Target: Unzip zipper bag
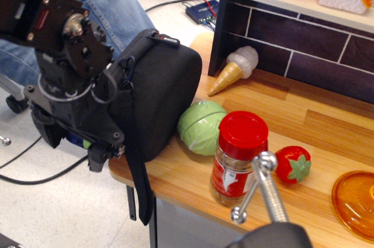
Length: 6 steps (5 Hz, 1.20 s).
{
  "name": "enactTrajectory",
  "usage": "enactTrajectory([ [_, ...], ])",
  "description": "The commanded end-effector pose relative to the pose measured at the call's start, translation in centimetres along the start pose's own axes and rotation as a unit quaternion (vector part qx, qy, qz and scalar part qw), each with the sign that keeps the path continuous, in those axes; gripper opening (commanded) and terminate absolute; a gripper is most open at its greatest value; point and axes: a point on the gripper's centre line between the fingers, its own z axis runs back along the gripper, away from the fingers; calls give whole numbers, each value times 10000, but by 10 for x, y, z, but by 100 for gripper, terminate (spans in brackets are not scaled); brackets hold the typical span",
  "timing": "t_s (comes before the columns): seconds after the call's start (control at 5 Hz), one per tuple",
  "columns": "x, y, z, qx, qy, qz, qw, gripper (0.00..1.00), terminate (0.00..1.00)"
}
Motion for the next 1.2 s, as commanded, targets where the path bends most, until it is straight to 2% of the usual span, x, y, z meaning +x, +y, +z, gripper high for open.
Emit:
enactTrajectory([
  [0.0,16,5,7,0,-35,158,9999,100,0],
  [0.2,18,4,9,-48,-13,250,9997,0,0],
  [0.6,24,2,12,98,-92,493,9987,0,0],
  [0.8,31,0,26,105,-128,752,9970,0,0],
  [1.0,45,-1,49,-76,-191,992,9949,0,0],
])
